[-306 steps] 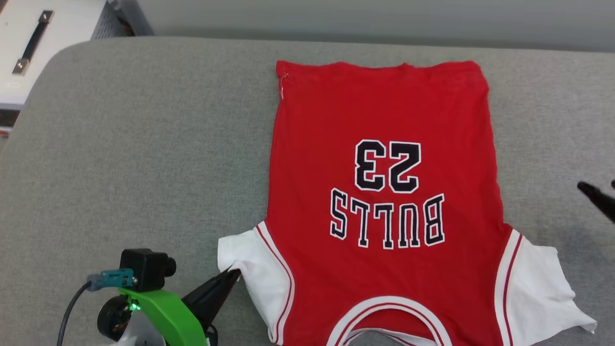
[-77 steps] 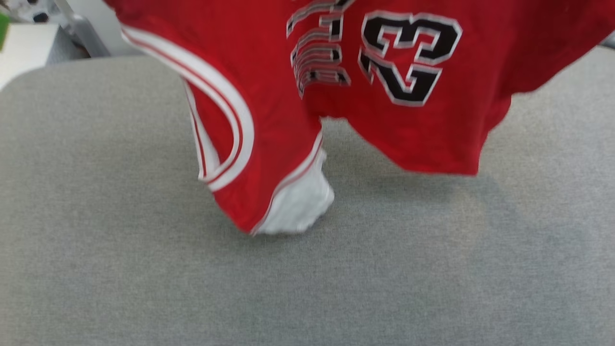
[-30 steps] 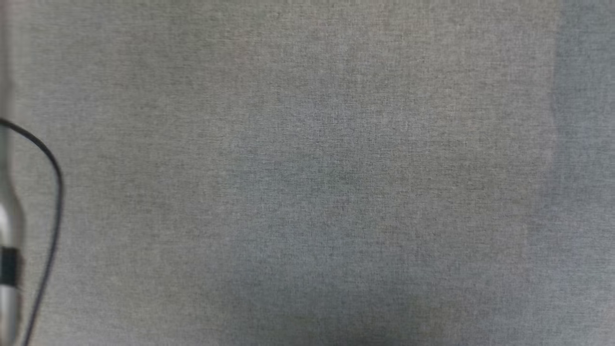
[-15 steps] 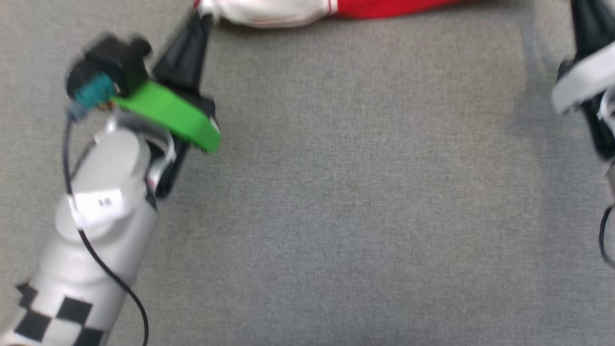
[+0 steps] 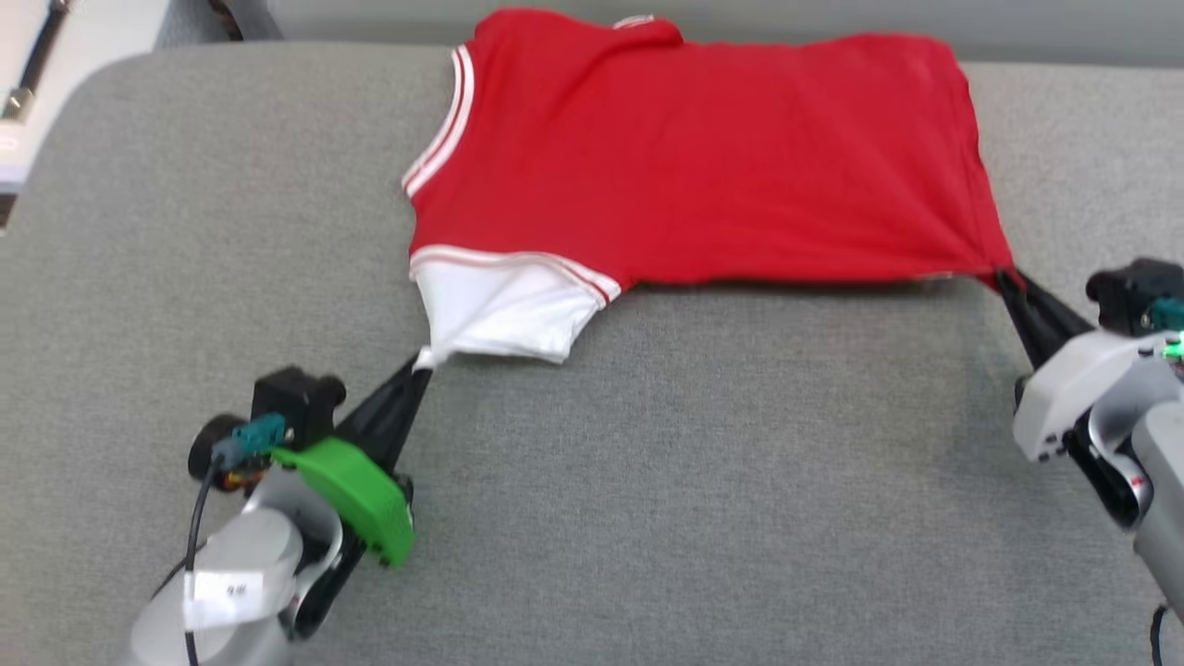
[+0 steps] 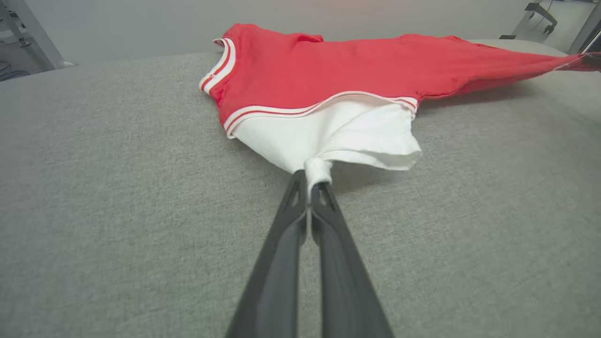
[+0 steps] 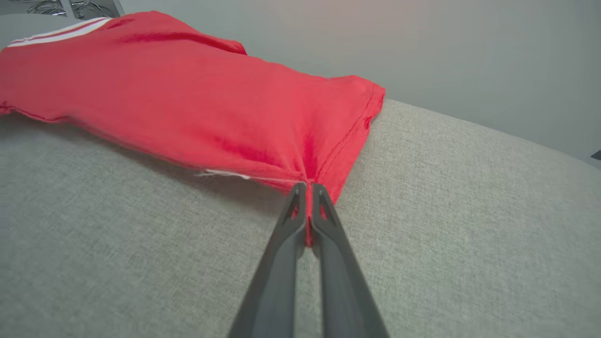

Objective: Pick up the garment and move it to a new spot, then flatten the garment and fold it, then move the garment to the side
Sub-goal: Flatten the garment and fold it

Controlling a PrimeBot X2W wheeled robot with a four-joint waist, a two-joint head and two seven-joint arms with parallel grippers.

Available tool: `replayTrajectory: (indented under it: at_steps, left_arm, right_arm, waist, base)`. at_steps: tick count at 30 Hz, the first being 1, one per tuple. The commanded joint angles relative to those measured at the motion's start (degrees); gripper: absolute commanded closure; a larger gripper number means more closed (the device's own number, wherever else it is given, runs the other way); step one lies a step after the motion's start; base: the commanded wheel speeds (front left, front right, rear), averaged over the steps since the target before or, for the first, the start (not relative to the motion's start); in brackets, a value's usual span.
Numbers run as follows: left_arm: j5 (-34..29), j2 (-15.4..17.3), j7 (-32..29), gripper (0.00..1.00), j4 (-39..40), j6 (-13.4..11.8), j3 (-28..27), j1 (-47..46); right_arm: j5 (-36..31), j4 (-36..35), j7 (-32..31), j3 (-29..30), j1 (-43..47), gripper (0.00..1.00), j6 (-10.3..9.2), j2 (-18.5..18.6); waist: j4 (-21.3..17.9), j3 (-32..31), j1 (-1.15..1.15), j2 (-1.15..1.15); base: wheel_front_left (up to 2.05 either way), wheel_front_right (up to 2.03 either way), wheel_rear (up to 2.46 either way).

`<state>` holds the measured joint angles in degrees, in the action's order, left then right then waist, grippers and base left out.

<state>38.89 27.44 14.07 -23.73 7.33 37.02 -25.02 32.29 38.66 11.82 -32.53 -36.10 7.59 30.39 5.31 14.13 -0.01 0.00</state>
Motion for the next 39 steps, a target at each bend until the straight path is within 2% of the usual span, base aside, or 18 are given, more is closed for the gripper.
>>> replayTrajectory:
  at_steps: [1, 8, 12, 13, 23, 32, 39]
  left_arm:
    - [1.06, 1.14, -0.18, 1.00, 0.68, 0.15, 1.09, 1.65]
    - [4.39, 3.91, -0.22, 1.00, 2.31, 0.15, 4.24, 6.45]
    - [6.33, 5.15, -0.54, 1.00, 3.50, 0.15, 5.26, 9.46]
    - [8.00, 6.55, -1.24, 1.00, 5.31, 0.15, 6.05, 12.03]
    - [12.10, 11.39, -4.26, 1.00, 14.43, 0.12, 8.95, 21.11]
    - [15.35, 16.06, -7.35, 1.00, 22.54, -1.12, 10.09, 27.91]
    - [15.64, 17.64, -5.48, 1.00, 26.41, -2.80, 8.32, 28.77]
  right_arm:
    - [1.57, 0.43, -0.55, -0.27, 2.01, 1.00, -0.10, 0.20]
    - [9.84, -0.91, -3.95, -0.66, 9.71, 1.00, -0.10, 2.06]
    - [13.35, -3.74, -5.35, -1.12, 13.76, 1.00, -0.10, 4.09]
    - [15.35, -6.09, -6.22, -1.19, 16.53, 1.00, -0.10, 5.42]
    - [20.83, -12.08, -11.46, 0.21, 26.16, 1.00, -0.10, 9.26]
    - [24.52, -19.25, -15.96, 3.60, 35.97, 1.00, -0.10, 13.41]
    - [25.48, -25.85, -16.41, 8.46, 42.75, 1.00, -0.10, 14.37]
  waist:
    - [0.51, -3.95, 0.01, 0.00]
    - [0.84, -8.14, 0.01, 0.00]
    - [0.53, -10.59, 0.01, 0.00]
    - [0.28, -12.30, 0.01, 0.00]
    - [-0.11, -16.79, 0.01, 0.00]
    - [-0.82, -19.14, 0.01, 0.00]
    - [-1.25, -18.59, 0.01, 0.00]
  base:
    - [0.00, 0.00, 0.00]
    - [0.00, 0.00, 0.00]
    - [0.00, 0.00, 0.00]
    - [0.00, 0.00, 0.00]
    - [0.00, 0.00, 0.00]
    - [0.00, 0.00, 0.00]
    - [0.00, 0.00, 0.00]
